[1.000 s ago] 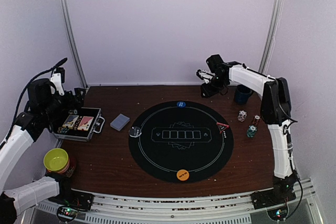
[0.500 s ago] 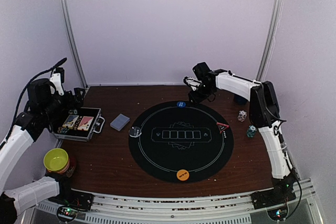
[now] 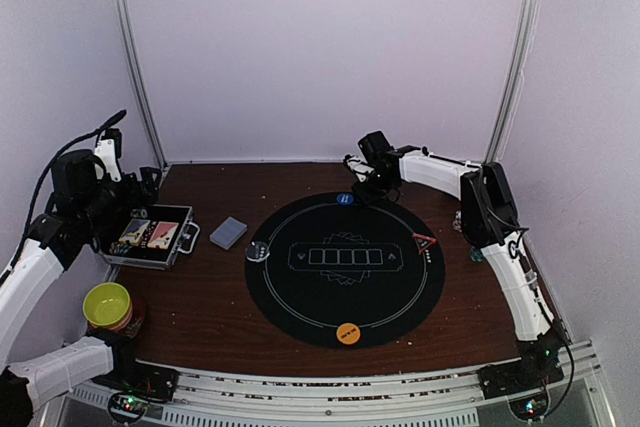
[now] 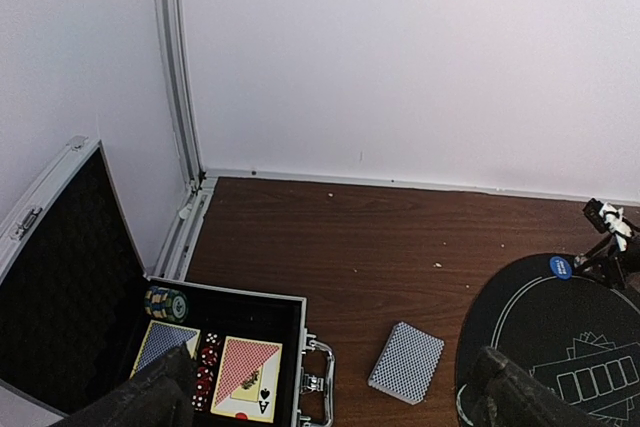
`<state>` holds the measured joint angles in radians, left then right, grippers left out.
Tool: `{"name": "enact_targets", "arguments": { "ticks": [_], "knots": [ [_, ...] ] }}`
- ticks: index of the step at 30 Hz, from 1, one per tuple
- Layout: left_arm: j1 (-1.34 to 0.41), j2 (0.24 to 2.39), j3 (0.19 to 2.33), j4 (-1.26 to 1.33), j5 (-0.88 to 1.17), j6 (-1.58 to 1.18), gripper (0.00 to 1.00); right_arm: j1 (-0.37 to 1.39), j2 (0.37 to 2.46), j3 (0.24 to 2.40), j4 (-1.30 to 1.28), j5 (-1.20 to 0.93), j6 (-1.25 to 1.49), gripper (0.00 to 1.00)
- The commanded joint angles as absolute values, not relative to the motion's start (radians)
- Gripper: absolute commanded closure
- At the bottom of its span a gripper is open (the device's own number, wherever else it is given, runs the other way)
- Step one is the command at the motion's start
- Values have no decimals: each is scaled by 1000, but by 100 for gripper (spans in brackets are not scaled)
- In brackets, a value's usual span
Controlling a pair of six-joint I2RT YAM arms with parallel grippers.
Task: Distribute texas hold em gaming equipment
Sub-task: Place the poker chips pile in the small blind area.
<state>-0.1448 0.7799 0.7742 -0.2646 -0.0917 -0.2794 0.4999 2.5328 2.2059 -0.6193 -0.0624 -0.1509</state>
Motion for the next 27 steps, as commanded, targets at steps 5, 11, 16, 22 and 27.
{"name": "enact_targets", "arguments": {
  "ticks": [5, 11, 16, 22, 27],
  "knots": [
    [-135, 773, 792, -247, -89, -276, 2, 506, 2562, 2242, -581, -28, -156, 64],
    [-133, 775, 791, -247, -88, -276, 2, 506, 2578, 2244, -590, -29, -167, 62],
    [-132, 775, 792, -246, -87, -278, 2, 506, 2585, 2244, -603, -20, -171, 53],
    [-130, 773, 792, -247, -87, -278, 2, 508, 2564, 2244, -615, -18, -179, 43],
    [-130, 773, 792, -247, -86, -278, 2, 509, 2530, 2247, -624, -33, -184, 36]
  ]
}}
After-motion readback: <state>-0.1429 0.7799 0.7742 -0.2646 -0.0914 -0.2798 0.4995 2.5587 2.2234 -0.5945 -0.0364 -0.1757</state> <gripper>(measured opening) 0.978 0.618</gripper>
